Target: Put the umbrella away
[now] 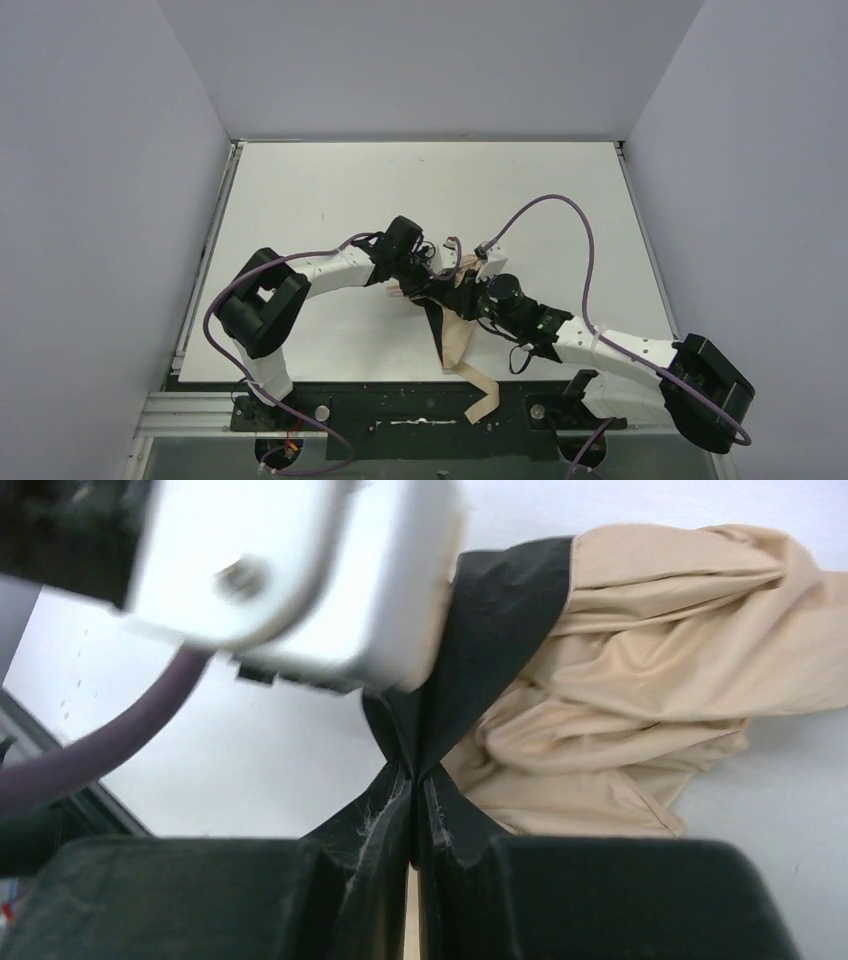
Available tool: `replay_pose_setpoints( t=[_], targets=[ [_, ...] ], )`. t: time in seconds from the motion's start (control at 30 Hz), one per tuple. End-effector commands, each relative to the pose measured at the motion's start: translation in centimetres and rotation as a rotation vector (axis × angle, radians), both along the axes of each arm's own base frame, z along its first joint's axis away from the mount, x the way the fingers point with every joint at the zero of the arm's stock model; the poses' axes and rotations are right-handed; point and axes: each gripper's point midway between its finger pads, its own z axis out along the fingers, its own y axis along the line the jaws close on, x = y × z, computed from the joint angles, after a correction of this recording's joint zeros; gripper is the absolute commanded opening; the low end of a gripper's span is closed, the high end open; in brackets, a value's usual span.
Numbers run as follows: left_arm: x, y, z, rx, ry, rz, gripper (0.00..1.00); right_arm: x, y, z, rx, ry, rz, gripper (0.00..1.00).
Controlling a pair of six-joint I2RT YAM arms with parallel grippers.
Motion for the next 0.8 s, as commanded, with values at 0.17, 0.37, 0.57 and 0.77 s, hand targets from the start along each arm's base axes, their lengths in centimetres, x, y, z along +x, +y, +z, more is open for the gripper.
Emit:
replay_pose_setpoints(
  t=[0.17,0.37,0.57,0.77],
  targets=[
    [1.5,0.0,0.2,0.004,0.014,0.073,0.0,-5.5,0.0,-0.1,-0.111,0.056,0.177,0.07],
    [1.5,-0.1,0.3,0.001,0.01,0.071,0.0,-7.8,-1.5,-1.8,-0.176,0.163,0.136,0.12],
    [1.6,-0.1,0.3,-0.004,-0.006,0.066,0.0,-7.6,-4.2,1.2,-0.205,0.093,0.06,0.31],
    [1.1,-0.2,0.5,-0.016,-0.082,0.008,0.0,-4.1,-9.3,7.2,-0.294,-0.074,-0.158,0.61]
  ],
)
